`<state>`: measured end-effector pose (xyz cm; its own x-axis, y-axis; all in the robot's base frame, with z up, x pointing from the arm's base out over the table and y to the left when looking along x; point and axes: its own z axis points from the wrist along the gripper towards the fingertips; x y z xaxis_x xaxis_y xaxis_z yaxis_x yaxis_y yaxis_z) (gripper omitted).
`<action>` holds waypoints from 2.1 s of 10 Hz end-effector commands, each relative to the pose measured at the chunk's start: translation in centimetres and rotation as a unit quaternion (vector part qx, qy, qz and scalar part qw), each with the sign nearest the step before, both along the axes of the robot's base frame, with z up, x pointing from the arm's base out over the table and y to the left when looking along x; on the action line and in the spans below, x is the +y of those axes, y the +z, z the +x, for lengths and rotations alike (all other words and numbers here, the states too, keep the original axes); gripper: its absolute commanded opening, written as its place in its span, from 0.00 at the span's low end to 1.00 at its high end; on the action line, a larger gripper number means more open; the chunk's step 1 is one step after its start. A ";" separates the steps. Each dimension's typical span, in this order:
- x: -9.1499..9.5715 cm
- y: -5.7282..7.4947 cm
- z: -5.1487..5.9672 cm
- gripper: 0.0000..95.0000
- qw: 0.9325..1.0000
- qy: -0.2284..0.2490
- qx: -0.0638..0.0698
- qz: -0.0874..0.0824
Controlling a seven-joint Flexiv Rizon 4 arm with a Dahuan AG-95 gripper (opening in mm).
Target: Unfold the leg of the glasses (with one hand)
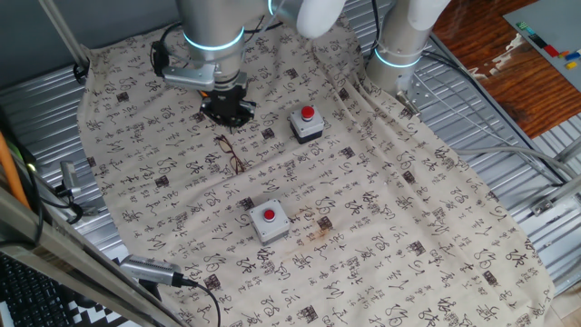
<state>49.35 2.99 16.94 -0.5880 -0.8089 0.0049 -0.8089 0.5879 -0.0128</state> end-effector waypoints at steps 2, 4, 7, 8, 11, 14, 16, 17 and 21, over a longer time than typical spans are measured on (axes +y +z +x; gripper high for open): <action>0.0 -0.1 0.1 0.00 1.000 0.006 0.000 0.003; 0.0 -0.1 0.1 0.00 1.000 0.006 0.002 0.003; 0.4 -0.3 0.2 0.00 1.000 0.005 0.004 -0.004; 0.5 -0.7 0.4 0.20 1.000 0.009 0.004 -0.006; -0.3 -2.5 1.5 0.20 1.000 0.031 0.003 0.003; -1.4 -5.5 2.7 0.20 0.999 0.052 0.002 0.006; -1.7 -6.5 3.0 0.20 0.998 0.055 0.002 0.008; -1.7 -6.5 3.0 0.20 0.998 0.055 0.003 0.008; -1.7 -6.5 3.0 0.20 1.000 0.028 0.001 0.005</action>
